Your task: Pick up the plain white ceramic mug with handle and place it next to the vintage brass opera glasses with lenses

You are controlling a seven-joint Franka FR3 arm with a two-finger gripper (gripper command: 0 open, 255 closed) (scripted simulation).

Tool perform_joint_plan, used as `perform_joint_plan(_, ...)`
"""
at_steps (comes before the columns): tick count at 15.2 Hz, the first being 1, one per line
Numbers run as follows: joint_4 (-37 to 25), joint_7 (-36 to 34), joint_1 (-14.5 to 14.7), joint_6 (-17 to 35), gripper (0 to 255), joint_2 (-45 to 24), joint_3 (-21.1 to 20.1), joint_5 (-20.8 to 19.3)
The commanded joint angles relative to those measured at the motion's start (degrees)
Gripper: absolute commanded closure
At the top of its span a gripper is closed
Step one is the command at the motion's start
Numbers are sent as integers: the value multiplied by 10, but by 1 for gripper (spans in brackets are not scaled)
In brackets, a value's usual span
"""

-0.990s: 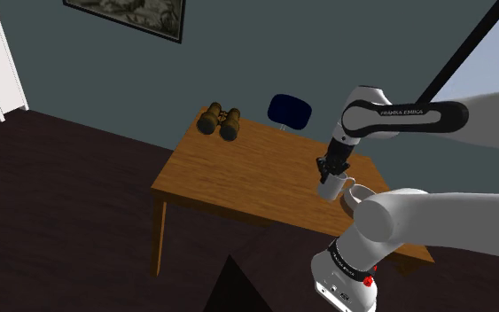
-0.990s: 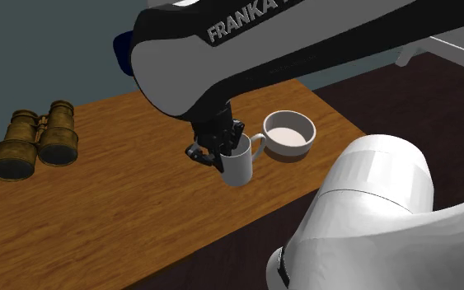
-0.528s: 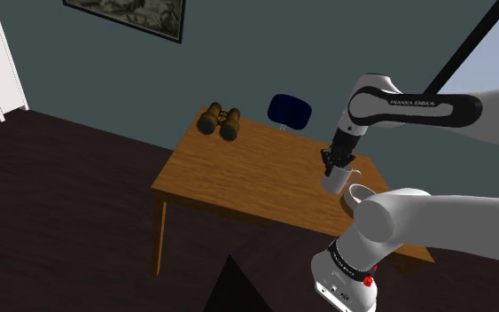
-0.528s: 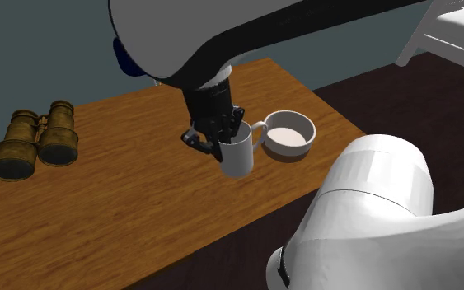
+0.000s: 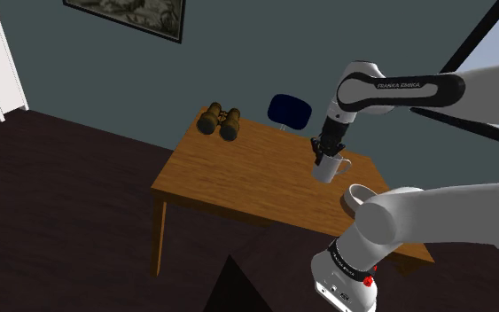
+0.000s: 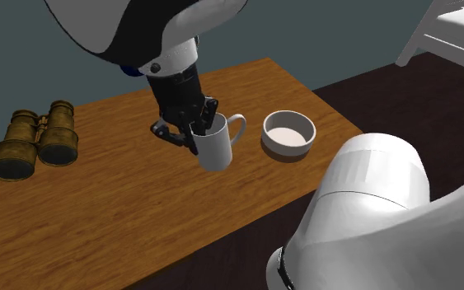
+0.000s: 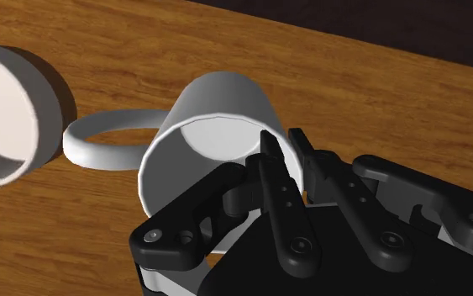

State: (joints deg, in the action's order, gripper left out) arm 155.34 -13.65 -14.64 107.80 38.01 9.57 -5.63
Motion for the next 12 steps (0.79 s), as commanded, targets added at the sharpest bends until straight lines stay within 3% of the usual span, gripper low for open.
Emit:
perform_joint_plan(1,-36,-11,15,15,255,-52,-8,14)
perform_joint_plan(12,-255,-55,64,39,255,-295,-42,68)
